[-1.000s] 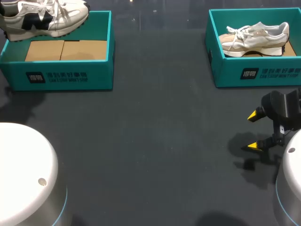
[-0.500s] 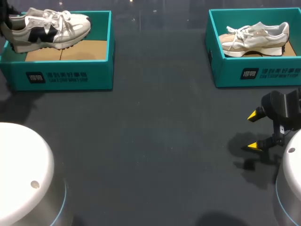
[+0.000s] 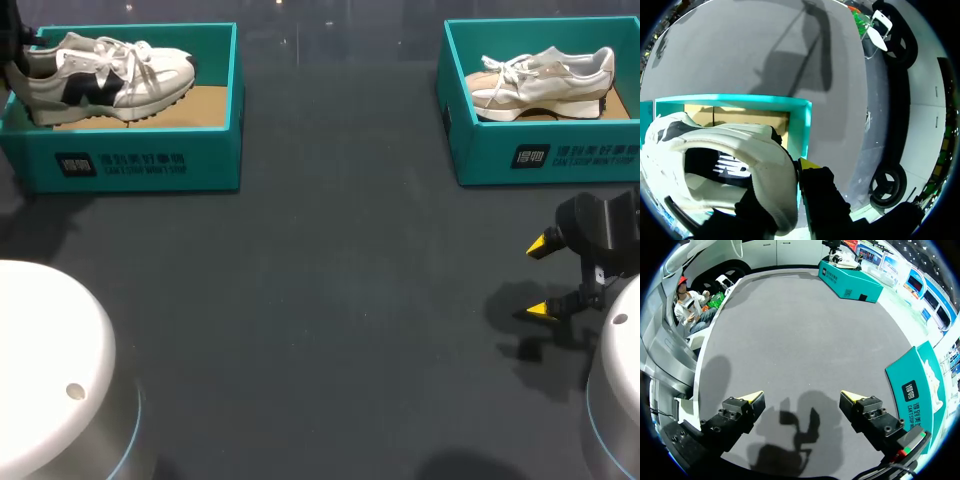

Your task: Take the shoe out of the shoebox, open the shoe tongue, remove and reinsert the insole, then place the shoe into the shoebox

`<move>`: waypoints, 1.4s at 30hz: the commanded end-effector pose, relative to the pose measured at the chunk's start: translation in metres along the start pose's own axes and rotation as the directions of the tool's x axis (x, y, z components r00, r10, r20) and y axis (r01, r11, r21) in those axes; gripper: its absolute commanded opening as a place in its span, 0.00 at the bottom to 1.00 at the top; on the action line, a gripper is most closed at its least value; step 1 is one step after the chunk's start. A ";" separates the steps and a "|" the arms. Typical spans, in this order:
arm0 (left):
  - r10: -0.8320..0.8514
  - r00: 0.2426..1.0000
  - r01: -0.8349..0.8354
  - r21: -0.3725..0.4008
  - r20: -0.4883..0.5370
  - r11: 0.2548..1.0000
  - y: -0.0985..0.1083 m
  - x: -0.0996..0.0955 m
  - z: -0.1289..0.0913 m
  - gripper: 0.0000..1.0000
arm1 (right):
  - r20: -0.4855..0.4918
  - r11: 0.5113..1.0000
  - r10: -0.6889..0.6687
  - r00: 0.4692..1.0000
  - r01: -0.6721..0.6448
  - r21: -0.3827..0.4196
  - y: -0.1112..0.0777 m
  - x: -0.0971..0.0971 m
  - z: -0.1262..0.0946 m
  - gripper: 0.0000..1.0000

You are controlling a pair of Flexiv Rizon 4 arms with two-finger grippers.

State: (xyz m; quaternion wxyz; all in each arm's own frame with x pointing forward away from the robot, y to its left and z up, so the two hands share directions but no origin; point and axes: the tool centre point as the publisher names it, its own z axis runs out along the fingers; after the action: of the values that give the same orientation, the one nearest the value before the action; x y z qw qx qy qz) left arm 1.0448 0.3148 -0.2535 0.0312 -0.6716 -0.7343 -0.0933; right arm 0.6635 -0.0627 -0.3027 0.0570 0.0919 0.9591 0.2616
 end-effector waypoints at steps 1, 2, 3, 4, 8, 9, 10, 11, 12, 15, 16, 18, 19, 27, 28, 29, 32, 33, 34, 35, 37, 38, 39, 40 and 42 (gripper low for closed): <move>0.000 1.000 0.000 -0.005 0.002 1.000 -0.002 0.001 -0.002 0.00 | 0.003 1.000 0.000 1.000 0.000 0.002 0.000 0.002 -0.001 1.00; 0.000 1.000 0.000 -0.005 0.002 1.000 -0.002 0.001 -0.002 0.00 | 0.003 1.000 0.000 1.000 0.000 0.002 0.000 0.002 -0.001 1.00; 0.000 1.000 0.000 -0.005 0.002 1.000 -0.002 0.001 -0.002 0.00 | 0.003 1.000 0.000 1.000 0.000 0.002 0.000 0.002 -0.001 1.00; 0.000 1.000 0.000 -0.005 0.002 1.000 -0.002 0.001 -0.002 0.00 | 0.003 1.000 0.000 1.000 0.000 0.002 0.000 0.002 -0.001 1.00; 0.009 1.000 -0.009 -0.012 -0.024 1.000 0.001 -0.001 0.004 0.00 | 0.003 1.000 0.000 1.000 0.000 0.002 0.000 0.002 -0.001 1.00; 0.006 0.999 -0.007 -0.017 -0.033 1.000 0.002 -0.001 0.006 0.00 | 0.003 1.000 0.000 1.000 0.000 0.002 0.000 0.002 -0.001 1.00; 0.007 0.999 -0.008 -0.020 -0.038 1.000 0.002 0.000 0.008 0.00 | 0.003 1.000 0.000 1.000 0.000 0.002 0.000 0.002 -0.001 1.00; 0.008 0.999 -0.009 -0.023 -0.040 1.000 0.003 0.000 0.010 0.00 | 0.003 1.000 0.000 1.000 0.000 0.002 0.000 0.002 -0.001 1.00; 0.011 0.999 -0.012 -0.022 -0.048 1.000 0.004 0.001 0.013 0.00 | 0.003 1.000 0.000 1.000 0.000 0.002 0.000 0.002 -0.001 1.00; 0.012 0.998 -0.013 -0.026 -0.064 1.000 0.006 0.002 0.019 0.00 | 0.003 1.000 0.000 1.000 0.000 0.002 0.000 0.002 -0.001 1.00; 0.011 0.998 -0.013 -0.025 -0.068 1.000 0.006 0.003 0.020 0.00 | 0.003 1.000 0.000 1.000 0.000 0.002 0.000 0.002 -0.001 1.00; 0.017 0.997 -0.019 -0.026 -0.074 0.999 0.007 0.003 0.022 0.00 | 0.003 1.000 0.000 1.000 0.000 0.002 0.000 0.002 -0.001 1.00; 0.018 0.997 -0.021 -0.026 -0.078 0.999 0.007 0.002 0.022 0.00 | 0.003 1.000 0.000 1.000 0.000 0.002 0.000 0.002 -0.001 1.00; 0.076 0.991 -0.081 -0.042 -0.107 0.996 0.001 -0.009 0.026 0.00 | 0.003 1.000 0.000 1.000 0.000 0.002 0.000 0.002 -0.001 1.00; 0.083 0.990 -0.089 -0.045 -0.114 0.995 0.000 -0.011 0.027 0.00 | 0.003 1.000 0.000 1.000 0.000 0.002 0.000 0.002 -0.001 1.00; 0.090 0.989 -0.095 -0.046 -0.115 0.994 -0.002 -0.013 0.028 0.00 | 0.003 1.000 0.000 1.000 0.000 0.002 0.000 0.002 -0.001 1.00; 0.104 0.987 -0.111 -0.043 -0.124 0.993 -0.006 -0.017 0.033 0.00 | 0.003 1.000 0.000 1.000 0.000 0.002 0.000 0.002 -0.001 1.00; 0.109 0.986 -0.115 -0.042 -0.126 0.993 -0.007 -0.017 0.035 0.00 | 0.003 1.000 0.000 1.000 0.000 0.002 0.000 0.002 -0.001 1.00; 0.113 0.986 -0.119 -0.040 -0.126 0.992 -0.009 -0.018 0.036 0.00 | 0.003 1.000 0.000 1.000 0.000 0.002 0.000 0.002 -0.001 1.00; 0.115 0.985 -0.121 -0.039 -0.126 0.992 -0.010 -0.018 0.037 0.00 | 0.003 1.000 0.000 1.000 0.000 0.002 0.000 0.002 -0.001 1.00; 0.122 0.985 -0.127 -0.034 -0.126 0.991 -0.012 -0.019 0.040 0.00 | 0.003 1.000 0.000 1.000 0.000 0.002 0.000 0.002 -0.001 1.00; 0.123 0.985 -0.128 -0.030 -0.125 0.991 -0.013 -0.019 0.042 0.00 | 0.003 1.000 0.000 1.000 0.000 0.002 0.000 0.002 -0.001 1.00; 0.124 0.984 -0.128 -0.027 -0.125 0.991 -0.014 -0.019 0.043 0.00 | 0.003 1.000 0.000 1.000 0.000 0.002 0.000 0.002 -0.001 1.00; 0.126 0.984 -0.130 -0.023 -0.124 0.991 -0.015 -0.019 0.045 0.00 | 0.003 1.000 0.000 1.000 0.000 0.002 0.000 0.002 -0.001 1.00; 0.128 0.984 -0.131 -0.017 -0.122 0.991 -0.017 -0.019 0.047 0.00 | 0.003 1.000 0.000 1.000 0.000 0.002 0.000 0.002 -0.001 1.00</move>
State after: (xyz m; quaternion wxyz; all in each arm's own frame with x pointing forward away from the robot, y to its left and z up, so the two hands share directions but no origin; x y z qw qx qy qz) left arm 1.0355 0.3024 -0.3030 0.0754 -0.7103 -0.6857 -0.1404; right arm 0.6635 -0.0627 -0.3027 0.0570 0.0919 0.9591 0.2616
